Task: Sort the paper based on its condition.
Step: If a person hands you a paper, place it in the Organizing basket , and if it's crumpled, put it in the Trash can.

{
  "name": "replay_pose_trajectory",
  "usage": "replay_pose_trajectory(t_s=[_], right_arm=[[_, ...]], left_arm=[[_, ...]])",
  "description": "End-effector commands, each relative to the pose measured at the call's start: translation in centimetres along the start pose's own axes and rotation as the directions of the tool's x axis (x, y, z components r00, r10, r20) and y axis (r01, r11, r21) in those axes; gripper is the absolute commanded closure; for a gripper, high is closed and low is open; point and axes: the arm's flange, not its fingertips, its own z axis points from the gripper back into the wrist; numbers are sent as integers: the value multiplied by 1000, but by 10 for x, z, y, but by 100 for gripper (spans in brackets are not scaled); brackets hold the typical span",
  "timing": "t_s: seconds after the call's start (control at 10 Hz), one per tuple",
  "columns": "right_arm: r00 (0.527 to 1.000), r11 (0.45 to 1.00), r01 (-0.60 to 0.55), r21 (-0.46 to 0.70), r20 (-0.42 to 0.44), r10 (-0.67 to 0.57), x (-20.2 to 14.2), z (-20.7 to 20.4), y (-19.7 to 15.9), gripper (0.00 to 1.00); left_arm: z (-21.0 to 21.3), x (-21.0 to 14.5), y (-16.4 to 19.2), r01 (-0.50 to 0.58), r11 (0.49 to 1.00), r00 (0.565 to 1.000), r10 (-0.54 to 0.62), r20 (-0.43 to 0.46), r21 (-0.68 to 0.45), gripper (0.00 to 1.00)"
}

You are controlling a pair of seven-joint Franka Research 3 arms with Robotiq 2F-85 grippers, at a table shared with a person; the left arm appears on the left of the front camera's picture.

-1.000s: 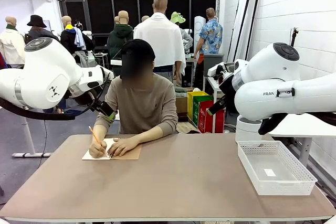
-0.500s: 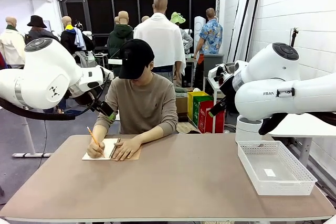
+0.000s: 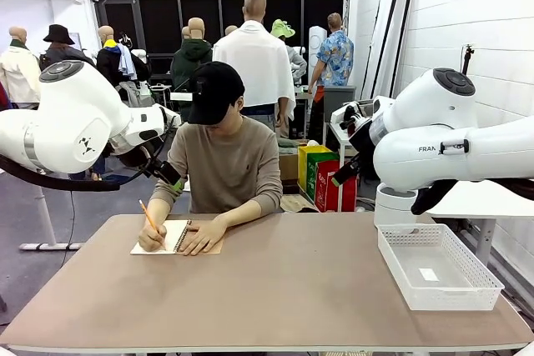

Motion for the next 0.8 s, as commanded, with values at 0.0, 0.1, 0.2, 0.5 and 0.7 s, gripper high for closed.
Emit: replay_pose_trajectory(t_s=[0.0, 0.1, 0.2, 0.5, 0.7], right_arm=[[1000, 1000, 7, 0, -6, -7, 0, 0, 0, 0], [1000, 1000, 7, 0, -6, -7, 0, 0, 0, 0], [1000, 1000, 7, 0, -6, -7, 0, 0, 0, 0], [1000, 1000, 7, 0, -6, -7, 0, 0, 0, 0], [1000, 1000, 7, 0, -6, -7, 0, 0, 0, 0]], left_arm=[[0, 0, 0, -1, 1000, 1000, 1, 0, 0, 0], [0, 0, 0, -1, 1000, 1000, 1, 0, 0, 0], [0, 0, 0, -1, 1000, 1000, 1, 0, 0, 0], [0, 0, 0, -1, 1000, 1000, 1, 0, 0, 0], [0, 0, 0, -1, 1000, 1000, 1, 0, 0, 0]])
